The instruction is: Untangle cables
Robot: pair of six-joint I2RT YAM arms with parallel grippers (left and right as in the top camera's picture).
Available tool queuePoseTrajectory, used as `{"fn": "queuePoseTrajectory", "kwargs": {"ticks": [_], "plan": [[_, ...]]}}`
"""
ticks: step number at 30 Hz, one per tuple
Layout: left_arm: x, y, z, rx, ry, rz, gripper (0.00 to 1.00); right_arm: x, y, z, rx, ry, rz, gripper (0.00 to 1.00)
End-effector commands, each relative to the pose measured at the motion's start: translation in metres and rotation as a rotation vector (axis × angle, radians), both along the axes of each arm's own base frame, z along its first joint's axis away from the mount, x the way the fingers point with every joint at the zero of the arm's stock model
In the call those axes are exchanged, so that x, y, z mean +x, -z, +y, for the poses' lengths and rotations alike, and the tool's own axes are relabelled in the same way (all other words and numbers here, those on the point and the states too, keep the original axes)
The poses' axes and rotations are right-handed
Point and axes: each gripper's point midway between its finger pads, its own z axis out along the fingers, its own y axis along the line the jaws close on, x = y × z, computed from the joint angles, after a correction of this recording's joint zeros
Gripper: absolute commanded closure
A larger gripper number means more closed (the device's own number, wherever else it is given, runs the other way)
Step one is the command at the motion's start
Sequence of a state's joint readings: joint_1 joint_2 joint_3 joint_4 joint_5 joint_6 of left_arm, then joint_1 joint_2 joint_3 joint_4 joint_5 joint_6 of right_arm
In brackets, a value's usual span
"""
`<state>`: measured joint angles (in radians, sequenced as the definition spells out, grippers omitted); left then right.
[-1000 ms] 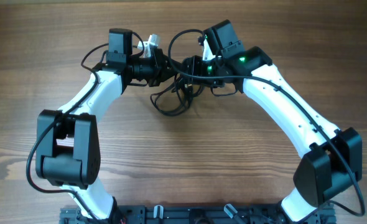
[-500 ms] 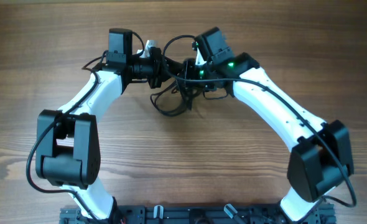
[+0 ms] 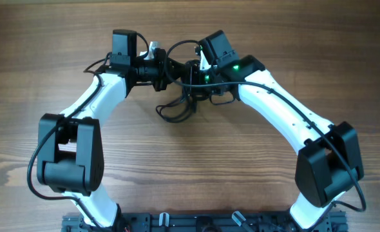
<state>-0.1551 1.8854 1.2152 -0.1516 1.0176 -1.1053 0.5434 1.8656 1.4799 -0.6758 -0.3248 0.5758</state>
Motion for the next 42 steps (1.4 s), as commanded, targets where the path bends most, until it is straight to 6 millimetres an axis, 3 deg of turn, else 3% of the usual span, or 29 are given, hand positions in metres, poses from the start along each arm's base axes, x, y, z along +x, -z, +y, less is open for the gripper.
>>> {"fn": "queuePoseTrajectory", "kwargs": {"ticks": [1,4,8,11,15,17,20,23,24,26,29,32,33,34,36,38,42], "plan": [[0.004,-0.014,0.001,0.03,0.023,-0.132,0.96,-0.015,0.007,-0.007,-0.02,-0.143,0.013,0.96],[0.003,0.002,0.009,0.14,0.068,-0.243,0.96,-0.015,-0.034,-0.018,-0.02,-0.217,-0.09,0.96],[-0.011,0.053,0.042,0.442,0.087,-0.205,0.96,-0.009,-0.096,-0.038,0.007,-0.213,-0.271,0.96],[-0.02,0.069,0.056,0.554,0.116,-0.185,0.96,-0.003,-0.111,-0.051,0.061,-0.127,-0.259,0.96],[-0.028,0.08,0.067,0.635,0.166,-0.194,0.96,0.006,-0.138,-0.051,0.289,-0.105,-0.225,0.96],[-0.031,0.084,0.069,0.647,0.174,-0.189,0.96,0.026,-0.137,-0.076,0.249,-0.006,-0.254,0.96],[-0.029,0.09,0.078,0.709,0.163,-0.185,0.96,0.05,-0.117,-0.121,0.017,0.152,-0.311,0.96],[-0.033,0.1,0.096,0.814,0.123,-0.119,0.96,0.053,-0.099,-0.163,-0.214,0.28,-0.307,0.96],[-0.033,0.103,0.104,0.85,0.087,-0.081,0.96,0.049,-0.095,-0.165,-0.224,0.284,-0.284,0.96],[-0.034,0.108,0.109,0.87,0.041,-0.027,0.96,0.038,-0.085,-0.164,-0.228,0.304,-0.214,0.96],[-0.038,0.119,0.11,0.872,0.046,0.014,0.96,0.047,-0.08,-0.162,-0.252,0.261,-0.245,0.96],[-0.046,0.128,0.111,0.878,0.066,0.056,0.96,0.043,-0.102,-0.106,-0.043,-0.1,-0.378,0.96],[-0.046,0.129,0.111,0.878,0.068,0.061,0.96,0.032,-0.116,-0.084,0.084,-0.211,-0.401,0.96],[-0.046,0.13,0.111,0.878,0.068,0.062,0.96,0.015,-0.144,-0.059,0.267,-0.322,-0.427,0.96],[-0.046,0.13,0.111,0.878,0.068,0.062,0.96,-0.005,-0.206,-0.035,0.591,-0.317,-0.359,0.96],[-0.046,0.13,0.111,0.878,0.068,0.062,0.96,0.0,-0.234,-0.04,0.719,-0.132,-0.207,0.96],[-0.046,0.13,0.111,0.878,0.068,0.062,0.96,0.013,-0.258,-0.061,0.834,-0.057,-0.146,0.96]]}}
